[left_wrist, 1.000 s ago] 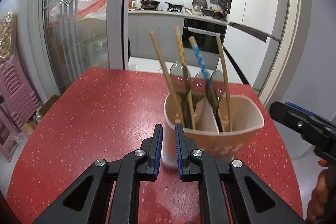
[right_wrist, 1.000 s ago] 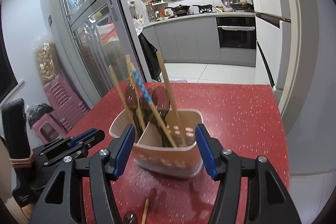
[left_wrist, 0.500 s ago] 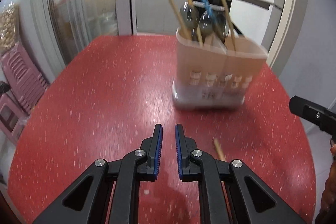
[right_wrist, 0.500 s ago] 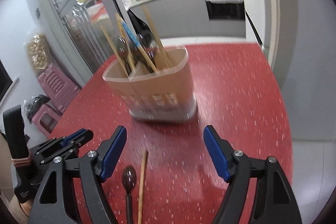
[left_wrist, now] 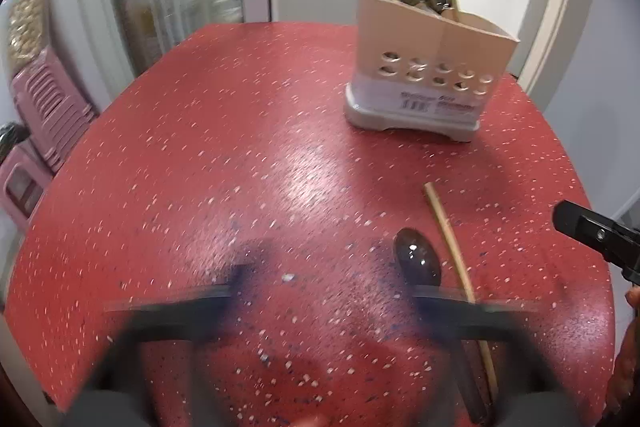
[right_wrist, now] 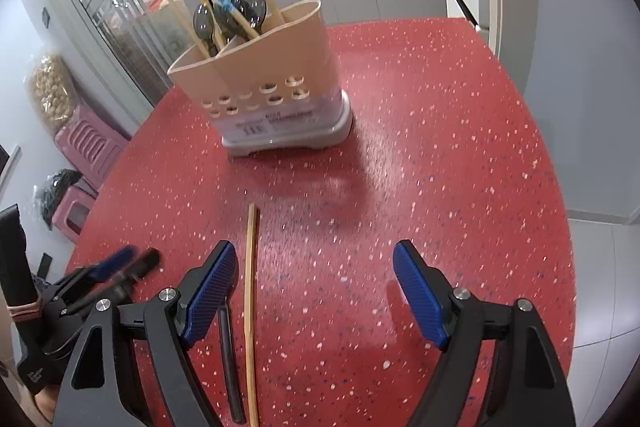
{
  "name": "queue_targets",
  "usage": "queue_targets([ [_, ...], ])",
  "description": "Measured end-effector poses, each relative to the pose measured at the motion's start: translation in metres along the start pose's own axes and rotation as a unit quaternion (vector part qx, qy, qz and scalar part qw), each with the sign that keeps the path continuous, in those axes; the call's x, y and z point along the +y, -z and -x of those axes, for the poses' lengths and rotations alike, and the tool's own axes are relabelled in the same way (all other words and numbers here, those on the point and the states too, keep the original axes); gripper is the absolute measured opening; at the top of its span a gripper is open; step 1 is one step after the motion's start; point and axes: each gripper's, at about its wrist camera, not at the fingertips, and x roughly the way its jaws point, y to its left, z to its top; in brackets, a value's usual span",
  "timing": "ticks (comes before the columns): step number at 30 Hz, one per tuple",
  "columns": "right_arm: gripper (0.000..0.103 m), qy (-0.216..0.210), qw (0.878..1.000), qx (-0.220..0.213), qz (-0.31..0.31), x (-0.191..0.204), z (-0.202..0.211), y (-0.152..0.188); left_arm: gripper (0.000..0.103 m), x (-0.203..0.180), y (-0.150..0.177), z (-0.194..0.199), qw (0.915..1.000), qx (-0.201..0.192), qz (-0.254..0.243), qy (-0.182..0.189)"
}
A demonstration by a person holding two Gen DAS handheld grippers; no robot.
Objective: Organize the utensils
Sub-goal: 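Move both open tools back down to the last chopstick and spoon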
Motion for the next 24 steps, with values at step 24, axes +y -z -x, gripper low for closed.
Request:
queue_targets([
  [24,0.058,0.056,0.984,0.134,0.1,0.056,-0.058,0.026,0.103,0.047,0.025,-0.012,0.9975,0.042,0.056,0.001],
])
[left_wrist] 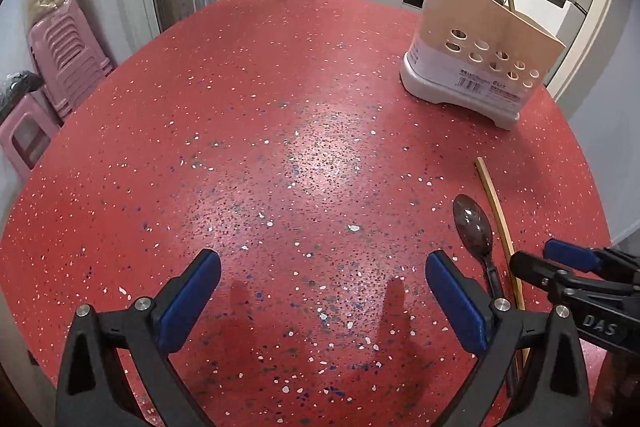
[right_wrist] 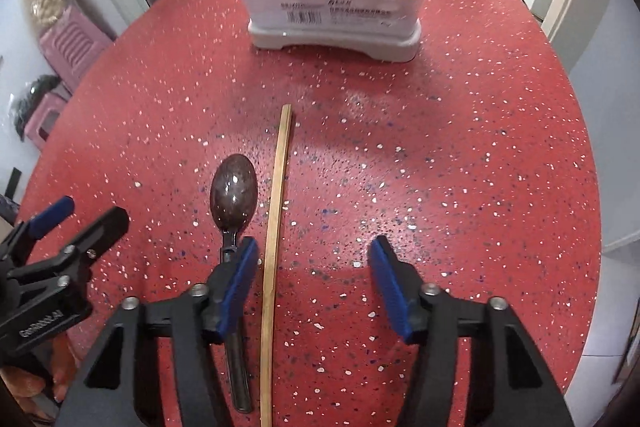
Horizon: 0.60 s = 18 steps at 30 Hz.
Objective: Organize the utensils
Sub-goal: 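Move both open tools back down to the last chopstick and spoon, then close the right tool on the plain chopstick while the left tool grasps the dark spoon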
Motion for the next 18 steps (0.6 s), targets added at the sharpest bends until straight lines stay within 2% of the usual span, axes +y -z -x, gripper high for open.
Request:
queue_targets([
  [5,0.054,0.026,0.999,0.006,0.033,0.013,-0.003,-0.001,0.103,-0.003,0.001,0.0,1.0,0.005,-0.004,0.0],
  [10,0.043,0.032,0.998,0.007,0.055,0.023,-0.004,0.003,0.103,-0.01,0.002,0.0,0.9999,0.012,-0.011,0.004],
  [13,0.024,0.028,0.998,0.005,0.06,0.028,-0.003,0.003,0.103,-0.016,0.003,0.0,0.9996,0.018,-0.017,0.008],
  [14,0.011,0.025,0.998,0.003,0.061,0.028,-0.002,0.004,0.103,-0.017,0.003,-0.001,0.9996,0.02,-0.019,0.009],
  [18,0.006,0.005,0.999,-0.004,0.052,0.02,-0.001,0.005,0.103,-0.028,0.004,-0.002,0.9991,0.031,-0.026,0.015],
])
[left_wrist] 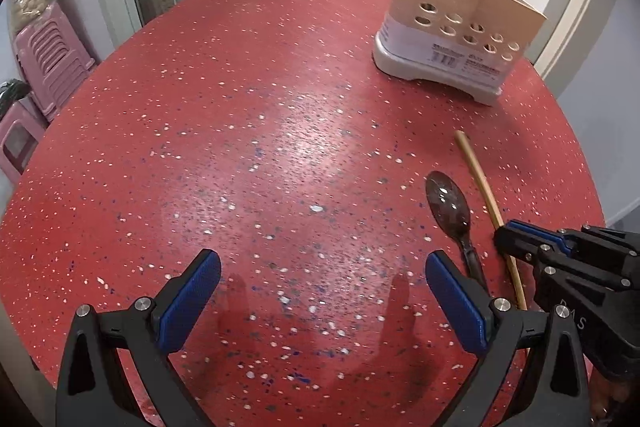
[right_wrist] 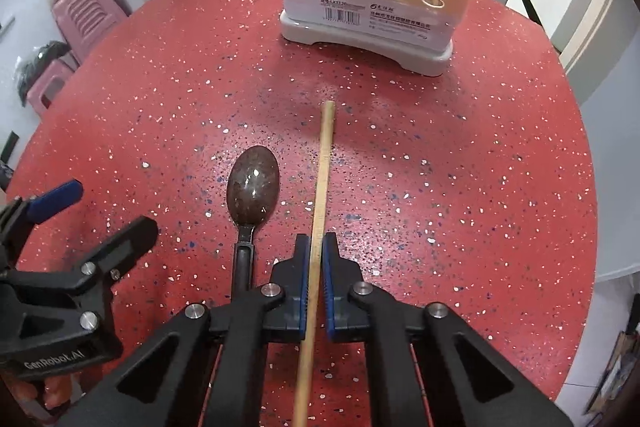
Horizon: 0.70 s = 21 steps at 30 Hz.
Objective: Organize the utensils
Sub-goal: 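Close the right tool on the plain chopstick while the left tool grasps the dark spoon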
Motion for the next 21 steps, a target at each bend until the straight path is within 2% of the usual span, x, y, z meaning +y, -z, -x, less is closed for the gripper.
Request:
queue_targets([
  [5,0.006,-0.037,0.999,-0.01,-0.031,-0.019,0.003,0.004,0.103,-0.013,-0.002,-0.008,0.9997,0.023,-0.003,0.011],
  [11,0.006,-0.047,0.997,-0.026,-0.057,-0.042,0.011,0.004,0.103,-0.041,-0.008,-0.015,0.9986,0.043,-0.02,0.023],
  [14,0.006,-0.052,0.996,-0.032,-0.065,-0.051,0.015,0.001,0.103,-0.056,-0.011,-0.019,0.9978,0.053,-0.034,0.02],
  [20,0.006,-0.065,0.994,-0.044,-0.081,-0.067,0.02,-0.003,0.103,-0.08,-0.012,-0.024,0.9945,0.072,-0.074,-0.016],
  [21,0.006,-0.067,0.993,-0.045,-0.082,-0.067,0.02,-0.002,0.101,-0.082,-0.012,-0.023,0.9942,0.073,-0.077,-0.014],
])
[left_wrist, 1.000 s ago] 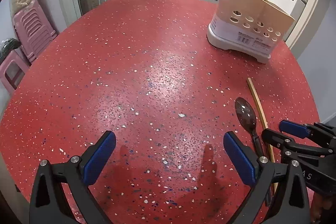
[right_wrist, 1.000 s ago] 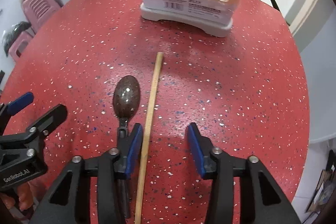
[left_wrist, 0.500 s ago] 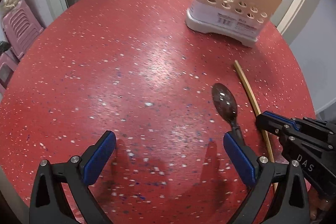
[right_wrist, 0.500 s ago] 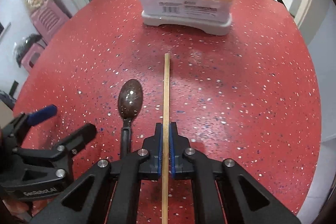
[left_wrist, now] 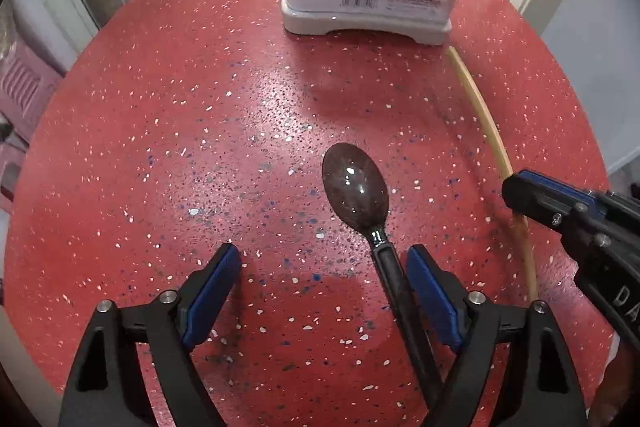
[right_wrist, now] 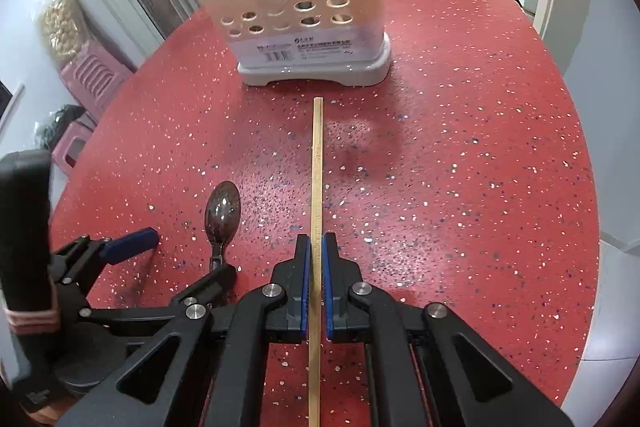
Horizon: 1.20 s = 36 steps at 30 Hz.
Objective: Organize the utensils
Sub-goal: 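Close the right tool on the plain chopstick while the left tool grasps the dark spoon, then lift the held chopstick and spoon up toward the beige holder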
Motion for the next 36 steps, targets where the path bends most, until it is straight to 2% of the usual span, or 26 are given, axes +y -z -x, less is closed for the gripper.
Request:
queue_targets([
  [3,0.006,-0.006,1.0,-0.005,-0.005,-0.002,0.003,-0.001,0.084,-0.006,-0.001,0.004,0.9997,0.007,-0.02,0.009],
  [7,0.006,-0.012,1.0,-0.012,-0.008,-0.002,0.007,-0.004,0.042,-0.02,-0.006,0.006,0.9987,0.008,-0.046,0.018],
  [8,0.006,-0.013,1.0,-0.013,-0.009,-0.001,0.008,-0.004,0.041,-0.022,-0.006,0.006,0.9986,0.006,-0.048,0.022],
  [10,0.006,-0.017,1.0,-0.018,-0.009,-0.001,0.011,-0.003,0.038,-0.022,-0.002,0.007,0.9971,-0.004,-0.043,0.062],
  [11,0.006,-0.019,1.0,-0.02,-0.009,-0.001,0.012,-0.003,0.037,-0.019,0.0,0.009,0.9967,-0.008,-0.041,0.07],
  [14,0.006,-0.033,0.999,-0.028,-0.013,-0.002,0.016,-0.003,0.029,-0.018,0.011,0.018,0.9945,-0.042,-0.041,0.087],
  [18,0.006,-0.045,0.998,-0.038,-0.017,-0.003,0.02,-0.001,0.029,-0.01,0.018,0.033,0.9906,-0.076,-0.034,0.108],
  [22,0.006,-0.045,0.998,-0.046,-0.011,0.0,0.025,-0.001,0.029,-0.001,0.021,0.039,0.9907,-0.075,-0.029,0.11],
  [25,0.006,-0.046,0.998,-0.049,-0.013,-0.001,0.027,0.0,0.03,0.006,0.023,0.037,0.9932,-0.057,-0.021,0.099],
  [30,0.006,-0.052,0.997,-0.053,-0.018,-0.005,0.03,-0.001,0.03,0.002,0.024,0.034,0.9977,-0.04,-0.019,0.051],
  [33,0.006,-0.057,0.997,-0.057,-0.02,-0.008,0.033,0.001,0.031,0.007,0.029,0.035,0.9976,-0.041,-0.013,0.054],
  [34,0.006,-0.059,0.996,-0.059,-0.022,-0.01,0.034,0.001,0.062,0.008,0.03,0.034,0.9978,-0.04,-0.011,0.051],
  [35,0.006,-0.06,0.996,-0.06,-0.024,-0.011,0.035,0.001,0.103,0.008,0.03,0.034,0.998,-0.04,-0.01,0.047],
  [36,0.006,-0.062,0.996,-0.062,-0.026,-0.013,0.036,0.002,0.103,0.008,0.031,0.035,0.9982,-0.047,-0.009,0.036],
])
